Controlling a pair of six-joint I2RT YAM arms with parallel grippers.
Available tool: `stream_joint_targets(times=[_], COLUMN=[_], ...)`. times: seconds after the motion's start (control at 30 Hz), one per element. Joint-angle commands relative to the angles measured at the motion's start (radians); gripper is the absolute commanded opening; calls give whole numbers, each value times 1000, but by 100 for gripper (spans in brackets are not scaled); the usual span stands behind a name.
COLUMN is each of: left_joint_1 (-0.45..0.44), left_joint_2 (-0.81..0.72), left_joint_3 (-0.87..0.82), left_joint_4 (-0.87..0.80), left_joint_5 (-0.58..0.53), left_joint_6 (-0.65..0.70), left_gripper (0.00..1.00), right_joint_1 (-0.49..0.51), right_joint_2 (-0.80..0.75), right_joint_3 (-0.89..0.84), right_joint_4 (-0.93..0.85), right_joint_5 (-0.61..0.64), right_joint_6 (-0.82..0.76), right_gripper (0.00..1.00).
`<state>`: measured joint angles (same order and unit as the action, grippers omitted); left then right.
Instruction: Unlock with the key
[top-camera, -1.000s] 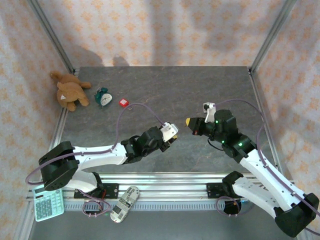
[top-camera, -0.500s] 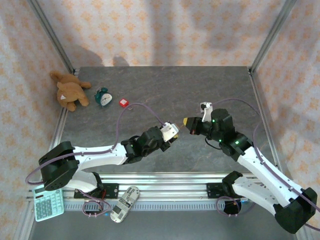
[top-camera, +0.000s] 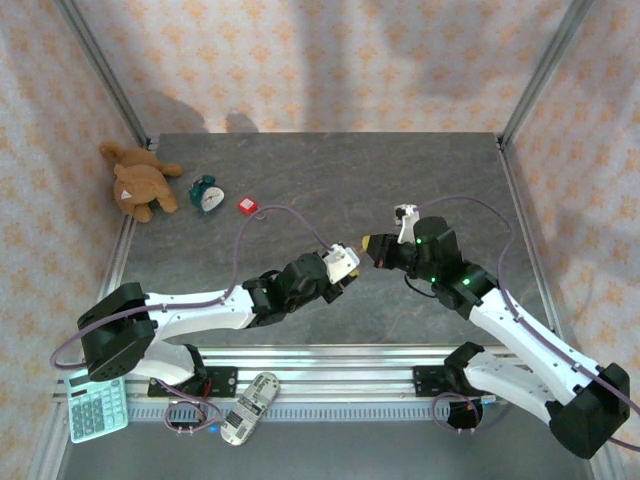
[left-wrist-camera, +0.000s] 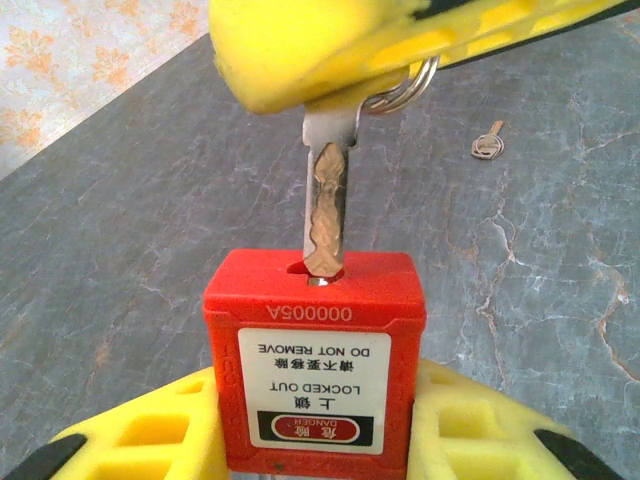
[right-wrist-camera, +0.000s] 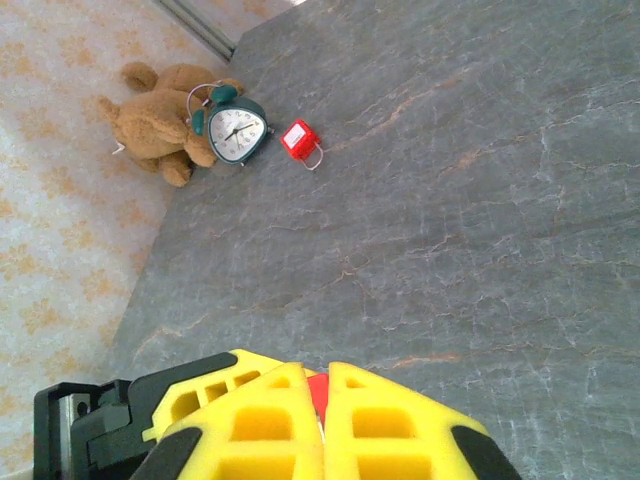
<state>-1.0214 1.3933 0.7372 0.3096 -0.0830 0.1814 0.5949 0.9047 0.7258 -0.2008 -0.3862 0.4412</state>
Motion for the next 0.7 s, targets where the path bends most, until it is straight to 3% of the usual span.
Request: stream_joint_targets(times=[0.0,0.67], left_joint_1=[-7,-10], left_joint_2=[-13,13], left_joint_3=[27,44], left_joint_4=[-1,41], left_joint_5=[9,-77], left_joint_6=[-16,9], left_gripper=[33,33], right_joint_1=[5,51], right_joint_2=[7,52], right_joint_3=[-9,-8], right_joint_4=[11,2], right_joint_5=[36,82], right_joint_6=[-12,4], right_gripper=[5,4])
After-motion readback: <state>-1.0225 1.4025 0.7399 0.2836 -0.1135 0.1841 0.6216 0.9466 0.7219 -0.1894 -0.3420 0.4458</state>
